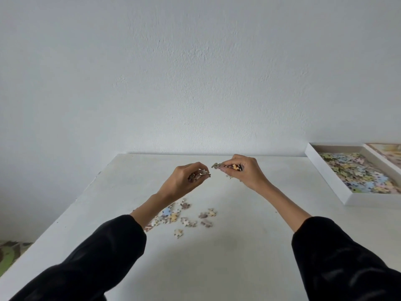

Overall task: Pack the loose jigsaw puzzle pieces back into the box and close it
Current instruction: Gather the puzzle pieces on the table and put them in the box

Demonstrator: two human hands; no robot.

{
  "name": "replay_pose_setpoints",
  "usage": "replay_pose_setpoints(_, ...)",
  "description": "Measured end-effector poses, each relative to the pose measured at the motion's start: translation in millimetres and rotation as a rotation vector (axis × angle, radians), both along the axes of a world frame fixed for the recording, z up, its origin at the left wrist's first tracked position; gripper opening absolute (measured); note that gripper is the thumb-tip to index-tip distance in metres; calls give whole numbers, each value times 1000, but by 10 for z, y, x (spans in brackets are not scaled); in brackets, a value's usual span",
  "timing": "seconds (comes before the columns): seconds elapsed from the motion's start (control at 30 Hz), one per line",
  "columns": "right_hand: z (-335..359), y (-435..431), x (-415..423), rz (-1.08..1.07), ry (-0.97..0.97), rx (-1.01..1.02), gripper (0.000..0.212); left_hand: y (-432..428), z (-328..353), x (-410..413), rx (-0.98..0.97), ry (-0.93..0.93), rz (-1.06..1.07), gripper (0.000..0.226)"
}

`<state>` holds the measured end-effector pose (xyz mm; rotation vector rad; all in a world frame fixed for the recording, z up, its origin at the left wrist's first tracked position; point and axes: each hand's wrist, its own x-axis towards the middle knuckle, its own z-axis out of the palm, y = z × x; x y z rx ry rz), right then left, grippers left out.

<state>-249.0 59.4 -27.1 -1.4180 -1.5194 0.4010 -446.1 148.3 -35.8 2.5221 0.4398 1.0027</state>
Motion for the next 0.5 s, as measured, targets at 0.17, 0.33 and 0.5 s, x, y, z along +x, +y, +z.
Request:
replay_pose_setpoints(0.17, 109, -153, 492, -56, 20, 17, 11, -111, 80, 556, -5, 20, -18, 10)
replay_pose_setpoints(0.33, 227, -379, 1072, -129, -2, 64, 11, -212, 167, 1136, -27, 45, -40, 8)
replay_pose_setpoints(0.5, 243, -645, 1782, -227, -60, 94, 11, -452, 187, 1843, -65, 44, -101, 7)
